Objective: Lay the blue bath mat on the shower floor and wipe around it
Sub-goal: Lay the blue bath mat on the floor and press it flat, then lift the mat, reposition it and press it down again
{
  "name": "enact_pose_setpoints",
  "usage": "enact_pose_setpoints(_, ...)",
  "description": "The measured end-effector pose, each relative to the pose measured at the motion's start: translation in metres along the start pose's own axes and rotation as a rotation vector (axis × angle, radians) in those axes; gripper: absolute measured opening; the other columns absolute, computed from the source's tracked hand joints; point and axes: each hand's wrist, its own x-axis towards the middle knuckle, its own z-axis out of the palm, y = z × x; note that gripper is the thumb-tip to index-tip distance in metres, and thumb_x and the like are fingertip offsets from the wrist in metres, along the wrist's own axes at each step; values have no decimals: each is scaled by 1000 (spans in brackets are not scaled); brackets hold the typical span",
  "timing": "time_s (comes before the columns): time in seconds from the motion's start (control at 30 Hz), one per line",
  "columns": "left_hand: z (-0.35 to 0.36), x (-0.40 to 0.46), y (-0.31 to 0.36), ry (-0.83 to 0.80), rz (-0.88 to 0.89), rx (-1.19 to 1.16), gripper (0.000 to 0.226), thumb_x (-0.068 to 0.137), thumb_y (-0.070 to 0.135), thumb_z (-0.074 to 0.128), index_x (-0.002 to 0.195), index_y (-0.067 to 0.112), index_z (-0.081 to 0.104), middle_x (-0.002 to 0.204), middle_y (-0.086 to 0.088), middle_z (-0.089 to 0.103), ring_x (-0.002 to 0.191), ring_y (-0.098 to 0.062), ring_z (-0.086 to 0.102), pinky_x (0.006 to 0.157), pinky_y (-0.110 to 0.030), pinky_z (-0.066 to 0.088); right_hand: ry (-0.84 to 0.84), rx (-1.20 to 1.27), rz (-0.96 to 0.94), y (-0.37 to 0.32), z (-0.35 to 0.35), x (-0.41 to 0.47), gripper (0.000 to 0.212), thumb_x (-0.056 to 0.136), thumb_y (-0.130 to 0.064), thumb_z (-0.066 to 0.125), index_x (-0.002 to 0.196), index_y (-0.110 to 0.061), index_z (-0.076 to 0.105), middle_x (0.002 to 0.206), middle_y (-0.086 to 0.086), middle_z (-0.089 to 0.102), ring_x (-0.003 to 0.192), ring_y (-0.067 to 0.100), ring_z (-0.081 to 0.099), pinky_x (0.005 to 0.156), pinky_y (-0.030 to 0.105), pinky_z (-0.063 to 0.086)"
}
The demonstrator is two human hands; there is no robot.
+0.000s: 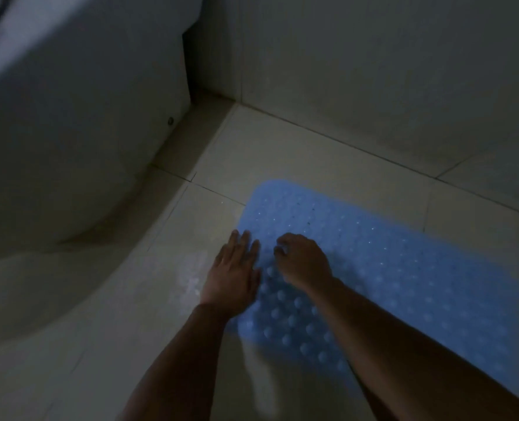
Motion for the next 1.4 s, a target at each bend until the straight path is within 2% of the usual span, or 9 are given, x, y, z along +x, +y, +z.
enact_pose_setpoints(0.37, 46, -5, 1, 78, 42, 83, 93, 93, 74, 42, 162, 17, 15, 170, -12, 2, 157, -32, -3, 127, -53, 11, 402, -20, -240, 41, 58, -19, 31, 90, -31, 60, 120, -27, 65, 144, 2, 51, 142, 27, 40, 109, 45, 33)
enact_pose_setpoints(0.57, 5, -8, 18, -245, -85, 77, 109, 82, 91, 17, 161, 16, 17, 170, -10, 1, 156, -36, -2, 124, -60, 12, 82, 69, 267, 30, -2, -60, 39, 90, -40, 55, 127, -28, 60, 143, 5, 51, 138, 26, 44, 110, 42, 40)
enact_pose_setpoints(0.73, -125, -24, 60, -156, 50, 98, 68, 100, 67, 6, 161, 35, 10, 170, 6, 7, 157, -27, 6, 123, -44, 8, -133, 337, 466, 9, -128, -159, 58, 76, -69, 40, 124, -37, 54, 136, -4, 50, 133, 17, 47, 108, 28, 36)
enact_pose_setpoints(0.8, -168, -29, 92, -77, 278, 317, 65, 105, 58, 1, 162, 26, 5, 170, -4, 7, 157, -31, 4, 118, -35, 17, -116, 378, 550, 16, -184, -213, 40, 76, -69, 46, 107, -45, 49, 127, -8, 45, 132, 13, 45, 106, 30, 38)
enact_pose_setpoints(0.9, -231, -18, 176, -202, 485, 251, 55, 102, 64, 5, 148, 46, 28, 166, 19, 10, 156, -9, -7, 124, -27, 4, 65, 469, 684, 44, -264, -283, 36, 58, -76, 37, 94, -75, 38, 110, -9, 42, 124, 11, 53, 103, 24, 41)
enact_pose_setpoints(0.97, -268, -4, 249, -314, 496, 187, 47, 96, 62, 25, 116, 40, 62, 149, 18, 40, 149, -12, 35, 118, -48, 32, 107, 500, 762, 75, -306, -314, 38, 67, -67, 45, 92, -86, 24, 114, -7, 47, 124, 13, 54, 104, 26, 41)
enact_pose_setpoints(1.03, -327, 17, 344, -432, 502, 235, 51, 78, 63, 43, 104, 34, 76, 126, 11, 63, 115, -21, 70, 83, -52, 59, 159, 481, 825, 110, -351, -334, 12, 83, -59, 52, 89, -63, 43, 129, -5, 50, 127, 16, 52, 104, 28, 42)
enact_pose_setpoints(1.17, -338, 62, 508, -480, 490, 267, 61, 97, 60, 37, 154, 41, 29, 161, 15, 28, 154, -15, 18, 118, -39, 31, 249, 407, 815, 205, -424, -342, 22, 93, -52, 52, 114, -46, 47, 136, -5, 47, 130, 17, 48, 103, 30, 41)
enact_pose_setpoints(1.4, -267, 124, 716, -421, 573, 274, 60, 99, 50, 41, 154, 30, 31, 159, 4, 34, 148, -20, 27, 113, -39, 36, 321, 304, 704, 387, -539, -346, 41, 95, -47, 51, 134, -35, 46, 135, -4, 48, 125, 17, 52, 103, 34, 45)
